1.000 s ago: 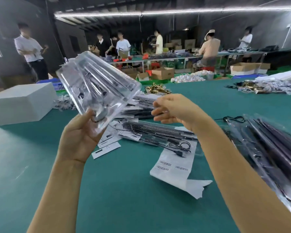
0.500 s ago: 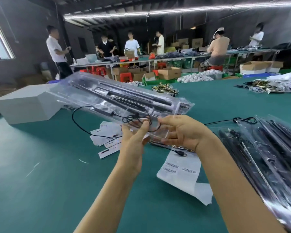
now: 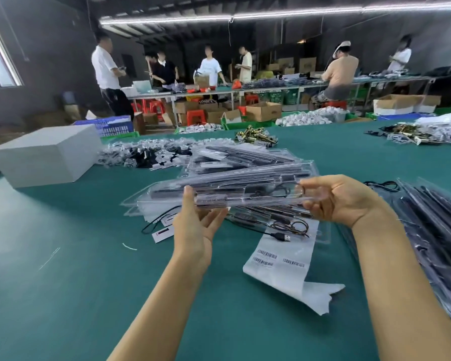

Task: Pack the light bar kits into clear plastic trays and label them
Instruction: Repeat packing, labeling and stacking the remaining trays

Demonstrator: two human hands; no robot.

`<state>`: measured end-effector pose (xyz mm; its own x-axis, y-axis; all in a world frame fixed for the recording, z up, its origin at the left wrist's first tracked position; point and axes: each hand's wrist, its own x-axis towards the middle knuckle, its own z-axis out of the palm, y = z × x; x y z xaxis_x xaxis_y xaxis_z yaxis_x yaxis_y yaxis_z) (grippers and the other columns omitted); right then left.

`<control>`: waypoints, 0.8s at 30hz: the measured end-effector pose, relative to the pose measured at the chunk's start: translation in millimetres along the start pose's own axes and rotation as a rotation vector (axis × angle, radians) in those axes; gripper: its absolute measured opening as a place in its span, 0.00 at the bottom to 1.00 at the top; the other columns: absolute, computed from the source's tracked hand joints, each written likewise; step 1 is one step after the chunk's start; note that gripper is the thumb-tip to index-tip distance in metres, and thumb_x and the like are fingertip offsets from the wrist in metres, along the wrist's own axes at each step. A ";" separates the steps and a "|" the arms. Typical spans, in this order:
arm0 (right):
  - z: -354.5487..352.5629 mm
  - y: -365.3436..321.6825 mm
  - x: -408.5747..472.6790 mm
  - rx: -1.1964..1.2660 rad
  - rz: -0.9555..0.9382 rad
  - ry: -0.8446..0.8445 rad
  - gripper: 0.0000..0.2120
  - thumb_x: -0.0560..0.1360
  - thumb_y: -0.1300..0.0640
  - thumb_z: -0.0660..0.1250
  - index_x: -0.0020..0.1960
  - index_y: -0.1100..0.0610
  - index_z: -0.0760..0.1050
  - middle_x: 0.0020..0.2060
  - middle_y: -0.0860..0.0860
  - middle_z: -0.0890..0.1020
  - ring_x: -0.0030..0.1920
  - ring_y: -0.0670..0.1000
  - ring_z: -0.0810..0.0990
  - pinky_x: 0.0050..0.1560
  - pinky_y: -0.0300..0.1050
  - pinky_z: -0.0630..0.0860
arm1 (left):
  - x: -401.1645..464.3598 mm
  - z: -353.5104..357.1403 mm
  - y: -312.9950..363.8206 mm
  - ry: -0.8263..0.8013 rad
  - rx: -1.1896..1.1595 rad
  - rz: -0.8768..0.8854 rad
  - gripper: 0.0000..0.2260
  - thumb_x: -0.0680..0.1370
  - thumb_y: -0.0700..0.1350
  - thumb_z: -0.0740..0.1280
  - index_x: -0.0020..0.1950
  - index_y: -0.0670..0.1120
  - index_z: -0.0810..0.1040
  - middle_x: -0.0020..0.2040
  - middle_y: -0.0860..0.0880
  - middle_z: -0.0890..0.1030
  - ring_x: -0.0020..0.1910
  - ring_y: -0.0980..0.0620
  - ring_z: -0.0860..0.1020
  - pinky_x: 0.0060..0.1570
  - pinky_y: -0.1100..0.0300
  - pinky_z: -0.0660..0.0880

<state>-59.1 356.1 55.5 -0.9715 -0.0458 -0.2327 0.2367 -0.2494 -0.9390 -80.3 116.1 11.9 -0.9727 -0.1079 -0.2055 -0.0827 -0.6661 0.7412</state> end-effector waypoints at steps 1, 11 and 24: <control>-1.3 0.8 0.7 -0.011 -0.004 -0.006 0.09 0.64 0.60 0.69 0.43 0.62 0.76 0.33 0.55 0.82 0.24 0.49 0.78 0.22 0.36 0.75 | 1.9 -2.5 3.5 0.018 0.001 -0.001 0.15 0.78 0.53 0.67 0.51 0.41 0.73 0.49 0.41 0.76 0.42 0.42 0.83 0.39 0.52 0.82; 38.3 15.5 17.9 0.070 0.036 0.123 0.16 0.75 0.49 0.68 0.54 0.61 0.73 0.33 0.56 0.81 0.24 0.48 0.77 0.23 0.38 0.75 | 20.2 -19.4 22.2 0.152 0.002 0.074 0.06 0.82 0.37 0.59 0.48 0.36 0.71 0.44 0.37 0.80 0.40 0.42 0.83 0.31 0.55 0.81; 149.2 76.5 25.0 0.279 0.013 0.057 0.25 0.67 0.44 0.76 0.55 0.59 0.74 0.40 0.53 0.82 0.31 0.49 0.81 0.30 0.39 0.78 | 9.2 -26.7 0.6 0.138 0.062 0.164 0.11 0.82 0.47 0.61 0.43 0.44 0.76 0.32 0.51 0.82 0.32 0.54 0.80 0.33 0.63 0.78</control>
<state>-67.6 191.5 15.6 -0.9641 0.0020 -0.2654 0.2279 -0.5064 -0.8317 -83.5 95.0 -6.6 -0.9358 -0.3139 -0.1606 0.0573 -0.5850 0.8090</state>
